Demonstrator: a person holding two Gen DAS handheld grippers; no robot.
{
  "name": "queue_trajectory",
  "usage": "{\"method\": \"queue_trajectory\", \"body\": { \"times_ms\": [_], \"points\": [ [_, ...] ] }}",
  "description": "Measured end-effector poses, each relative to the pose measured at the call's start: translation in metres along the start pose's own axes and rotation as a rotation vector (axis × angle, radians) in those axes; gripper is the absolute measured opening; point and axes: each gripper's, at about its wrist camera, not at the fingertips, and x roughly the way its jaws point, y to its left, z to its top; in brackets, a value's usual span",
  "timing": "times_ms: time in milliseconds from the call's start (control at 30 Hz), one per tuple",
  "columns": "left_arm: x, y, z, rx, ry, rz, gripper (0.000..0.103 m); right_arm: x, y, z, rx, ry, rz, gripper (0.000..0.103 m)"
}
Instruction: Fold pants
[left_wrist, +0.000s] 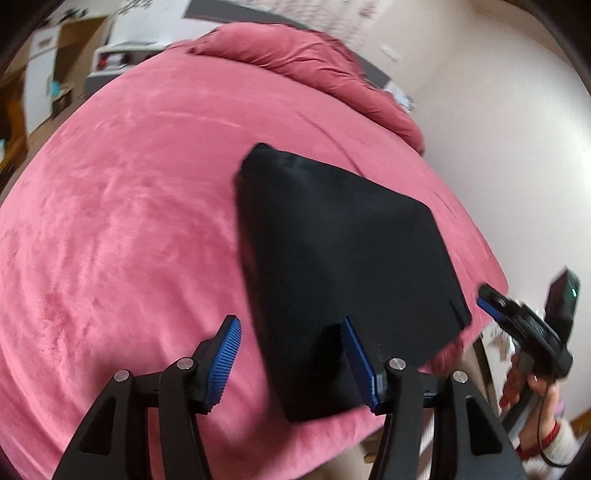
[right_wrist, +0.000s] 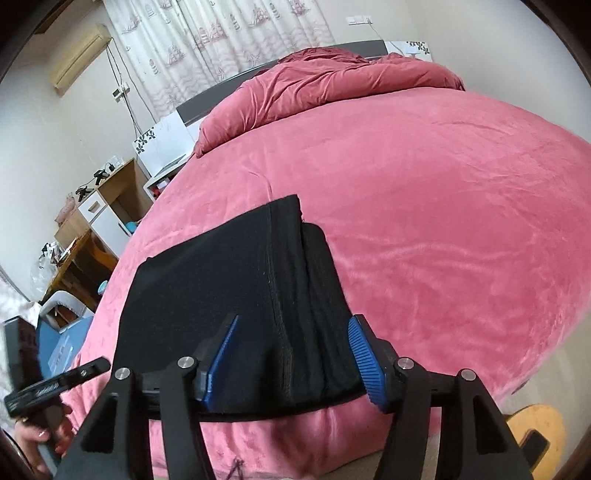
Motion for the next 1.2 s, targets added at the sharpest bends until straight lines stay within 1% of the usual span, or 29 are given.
{"method": "queue_trajectory", "body": {
  "times_ms": [33,67,100,133,233,300,467,600,633,767,867,967,1033,1100,1200],
  "points": [
    [0.003,0.003,0.003,-0.016,0.004,-0.001,0.06,0.002,0.0,0.003,-0.006,0.015,0.001,0.062],
    [0.006,0.005,0.006,-0.022,0.014,-0.014,0.061,0.004,0.0,0.005,-0.016,0.034,0.005,0.064],
    [0.01,0.006,0.007,-0.022,0.024,-0.024,0.062,0.009,0.001,0.008,-0.028,0.06,0.006,0.069],
    [0.012,0.005,0.008,-0.019,0.035,-0.029,0.063,0.013,0.002,0.009,-0.038,0.083,0.003,0.071],
    [0.015,0.003,0.009,-0.009,0.047,-0.044,0.066,0.025,0.002,0.01,-0.048,0.14,0.011,0.073],
    [0.016,0.006,0.008,-0.02,0.057,-0.058,0.067,0.033,0.001,0.009,-0.034,0.179,0.023,0.081],
    [0.027,0.019,0.008,-0.118,0.127,-0.151,0.067,0.054,-0.004,0.011,-0.042,0.277,0.054,0.087],
    [0.037,0.028,0.008,-0.2,0.182,-0.259,0.067,0.071,-0.014,0.016,-0.021,0.325,0.076,0.087],
    [0.04,0.028,0.008,-0.212,0.194,-0.28,0.067,0.074,-0.016,0.018,-0.005,0.33,0.082,0.088],
    [0.054,0.034,0.011,-0.258,0.235,-0.331,0.069,0.092,-0.035,0.03,0.128,0.357,0.162,0.088],
    [0.065,0.035,0.015,-0.281,0.265,-0.354,0.07,0.105,-0.051,0.034,0.24,0.368,0.222,0.088],
    [0.071,0.033,0.017,-0.277,0.273,-0.363,0.07,0.115,-0.064,0.033,0.306,0.374,0.257,0.088],
    [0.069,0.03,0.016,-0.263,0.277,-0.371,0.07,0.121,-0.068,0.031,0.318,0.385,0.278,0.088],
    [0.07,0.028,0.019,-0.243,0.288,-0.373,0.07,0.123,-0.068,0.031,0.303,0.388,0.294,0.088],
    [0.073,0.022,0.026,-0.2,0.307,-0.356,0.071,0.129,-0.068,0.03,0.293,0.399,0.314,0.089]
  ]
}}
